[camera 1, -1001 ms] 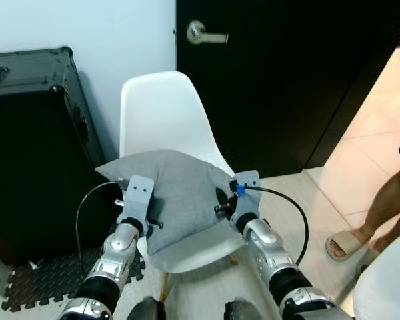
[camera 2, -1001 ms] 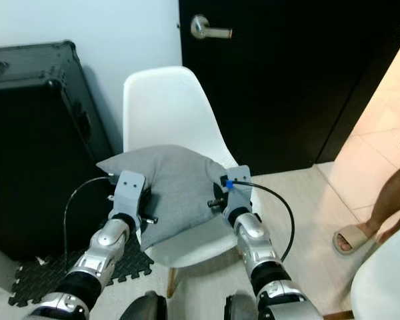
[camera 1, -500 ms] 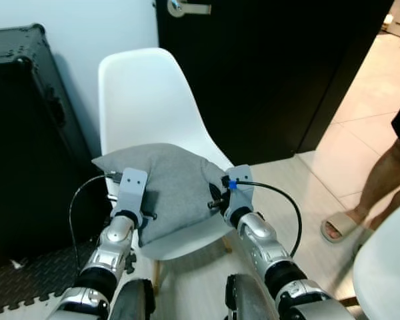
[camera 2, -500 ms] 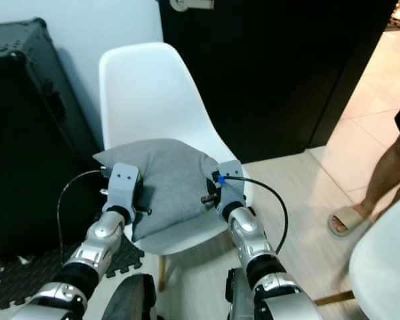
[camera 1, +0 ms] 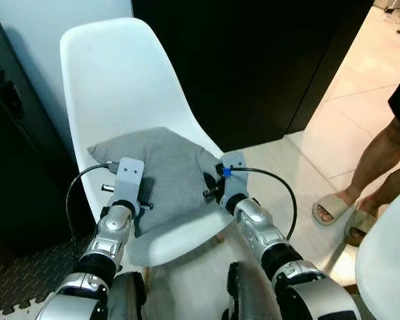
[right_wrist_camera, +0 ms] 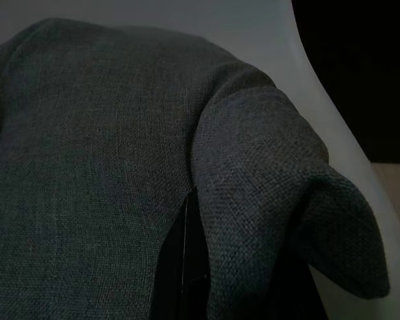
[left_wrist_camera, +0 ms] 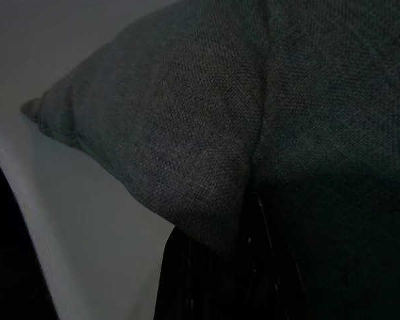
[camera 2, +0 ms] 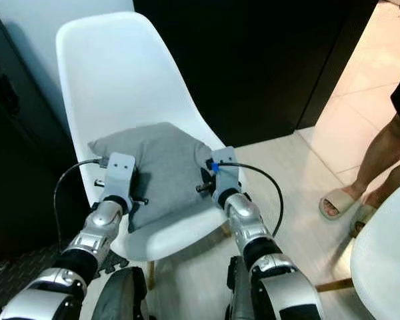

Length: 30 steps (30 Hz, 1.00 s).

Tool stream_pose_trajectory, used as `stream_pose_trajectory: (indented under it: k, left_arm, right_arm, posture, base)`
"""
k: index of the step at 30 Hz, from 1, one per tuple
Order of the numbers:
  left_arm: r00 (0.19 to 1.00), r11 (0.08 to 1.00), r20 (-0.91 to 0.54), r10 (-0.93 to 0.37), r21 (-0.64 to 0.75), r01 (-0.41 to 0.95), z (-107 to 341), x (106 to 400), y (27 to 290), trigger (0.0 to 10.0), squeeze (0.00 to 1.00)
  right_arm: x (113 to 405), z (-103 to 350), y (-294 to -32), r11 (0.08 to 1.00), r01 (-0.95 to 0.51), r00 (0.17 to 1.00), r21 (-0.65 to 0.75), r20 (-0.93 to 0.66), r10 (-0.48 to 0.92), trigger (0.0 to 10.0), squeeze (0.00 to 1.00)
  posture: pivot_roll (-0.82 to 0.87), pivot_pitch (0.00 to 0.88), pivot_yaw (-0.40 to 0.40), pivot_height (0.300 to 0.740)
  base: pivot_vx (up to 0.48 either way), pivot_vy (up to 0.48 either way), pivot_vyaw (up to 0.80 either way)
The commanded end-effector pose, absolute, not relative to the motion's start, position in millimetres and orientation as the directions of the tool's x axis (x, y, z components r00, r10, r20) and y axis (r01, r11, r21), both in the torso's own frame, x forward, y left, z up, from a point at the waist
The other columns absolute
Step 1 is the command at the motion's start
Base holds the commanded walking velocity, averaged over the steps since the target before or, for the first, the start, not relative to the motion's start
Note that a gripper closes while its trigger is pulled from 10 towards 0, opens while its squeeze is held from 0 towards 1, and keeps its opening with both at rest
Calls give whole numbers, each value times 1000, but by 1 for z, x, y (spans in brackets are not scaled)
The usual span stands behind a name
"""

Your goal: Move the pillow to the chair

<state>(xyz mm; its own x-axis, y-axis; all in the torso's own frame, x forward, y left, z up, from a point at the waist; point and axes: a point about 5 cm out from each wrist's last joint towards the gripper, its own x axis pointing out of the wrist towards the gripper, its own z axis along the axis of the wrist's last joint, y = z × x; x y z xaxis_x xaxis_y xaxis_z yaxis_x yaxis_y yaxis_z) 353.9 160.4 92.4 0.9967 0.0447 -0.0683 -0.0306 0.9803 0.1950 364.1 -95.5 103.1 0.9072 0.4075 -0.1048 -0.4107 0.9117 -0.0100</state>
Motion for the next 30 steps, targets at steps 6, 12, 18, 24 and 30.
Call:
stream_pose_trajectory:
  k: [6, 12, 18, 24, 30]
  left_arm:
    - [990, 978, -85, 111, 189, -94, 85, 348, 169, 10000, 0]
    - [982, 972, -126, 139, 205, -111, 76, 344, 170, 10000, 59]
    - [974, 971, -166, 156, 204, -121, 68, 339, 172, 10000, 1000]
    - [977, 975, -158, 146, 193, -115, 69, 339, 170, 10000, 1000]
    - [977, 976, -142, 160, 170, -135, 71, 336, 173, 10000, 1000]
  right_arm:
    - [359, 92, -102, 913, -407, 905, 11, -134, 405, 10000, 0]
    - [353, 79, -98, 888, -458, 866, 27, -210, 453, 10000, 0]
    - [350, 76, -96, 875, -479, 852, 72, -203, 483, 10000, 1000]
    - [352, 79, -99, 883, -463, 861, 84, -192, 470, 10000, 1000]
    - [354, 80, -109, 903, -417, 884, 100, -188, 429, 10000, 1000]
  posture:
    - [30, 198, -44, 551]
    - [33, 195, -42, 551]
    - [35, 192, -43, 551]
    - [35, 186, -40, 551]
    - [36, 177, -35, 551]
  base:
    - [0, 0, 0]
    - [0, 0, 0]
    - [0, 0, 0]
    - [0, 0, 0]
    - [0, 0, 0]
